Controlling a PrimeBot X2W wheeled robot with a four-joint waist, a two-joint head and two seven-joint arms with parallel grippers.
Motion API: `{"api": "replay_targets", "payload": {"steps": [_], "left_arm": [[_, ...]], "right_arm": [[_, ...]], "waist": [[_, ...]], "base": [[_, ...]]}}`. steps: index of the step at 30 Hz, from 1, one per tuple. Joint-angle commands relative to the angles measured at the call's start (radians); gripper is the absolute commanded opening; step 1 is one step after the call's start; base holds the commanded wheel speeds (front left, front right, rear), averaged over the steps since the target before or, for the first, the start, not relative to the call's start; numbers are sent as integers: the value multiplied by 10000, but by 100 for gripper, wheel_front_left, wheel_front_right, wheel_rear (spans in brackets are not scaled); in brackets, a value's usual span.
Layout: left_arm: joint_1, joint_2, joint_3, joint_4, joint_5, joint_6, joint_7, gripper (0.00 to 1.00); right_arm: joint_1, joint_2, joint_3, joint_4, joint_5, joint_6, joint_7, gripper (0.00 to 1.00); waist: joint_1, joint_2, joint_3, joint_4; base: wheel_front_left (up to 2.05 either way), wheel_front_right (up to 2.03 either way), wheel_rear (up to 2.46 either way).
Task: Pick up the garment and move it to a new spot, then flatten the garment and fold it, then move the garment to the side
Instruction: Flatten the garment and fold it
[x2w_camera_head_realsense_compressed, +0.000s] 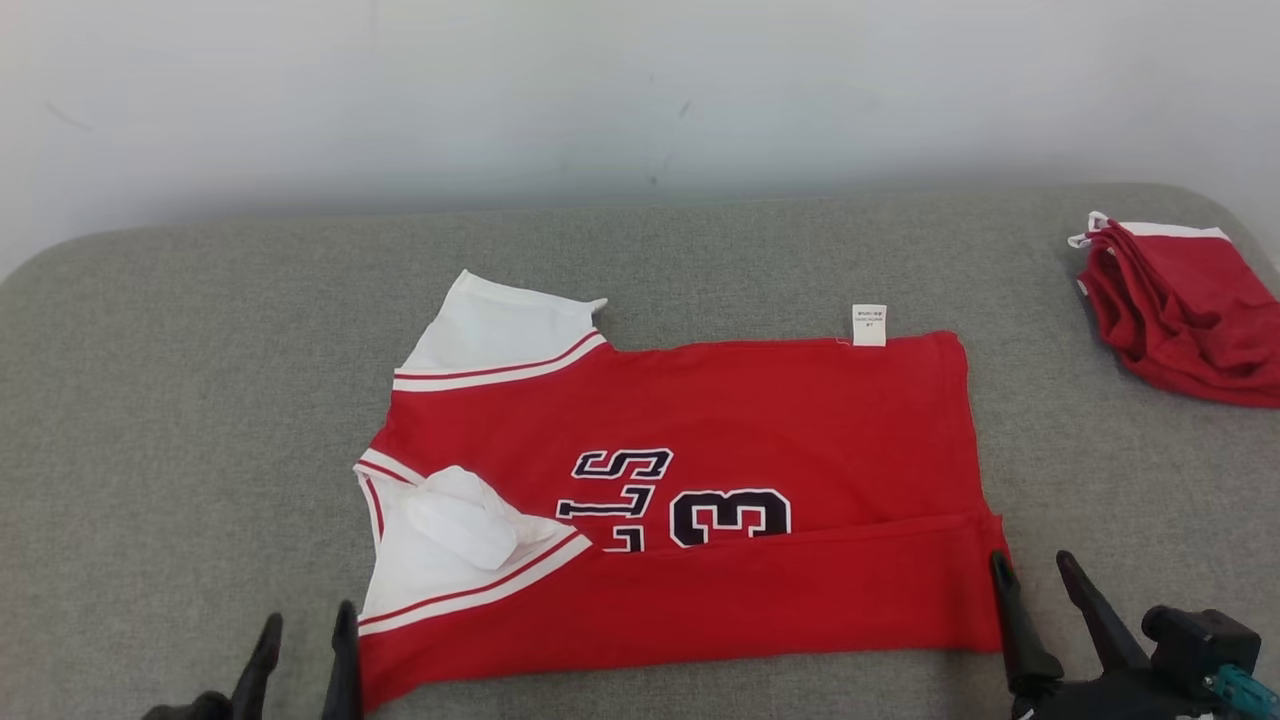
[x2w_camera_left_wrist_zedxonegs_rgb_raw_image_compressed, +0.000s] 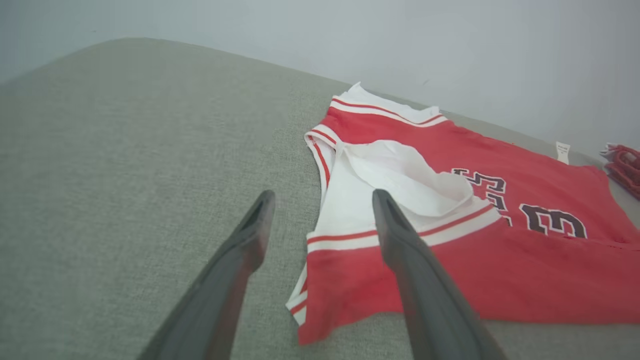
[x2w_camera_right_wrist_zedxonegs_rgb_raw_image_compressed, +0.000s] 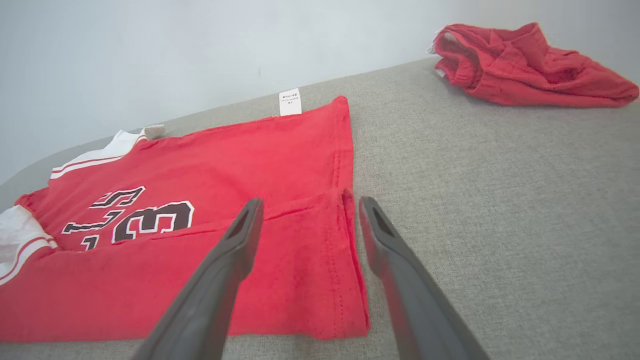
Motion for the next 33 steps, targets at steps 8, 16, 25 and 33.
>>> {"api": "replay_targets", "payload": {"steps": [8,16,25,33], "left_arm": [[429,-605,1555,-1203,1357,-320,-38,100],[626,-1026,2579,-1667,2927,-628,-39,100],[814,-1377,3091,-1452,3751,-1082,-39,100],[912,-1617,3287,-1361,4145,-1272,-39,100]], "right_arm": [[-348,286,169,-176,-380,-28,-717,100],[-561,509,532,67,-391,-28,-1689,100],[-659,435,762,589,-500,-28,-2073,100],[-629,660,621,555,-684,-28,-2095,100]], "waist": [[1,0,-157,-95],[1,0,-435,-222],[1,0,-671,-294],[1,0,-705,-254]], "base": [[0,0,0],[0,0,0],[0,0,0],[0,0,0]]}}
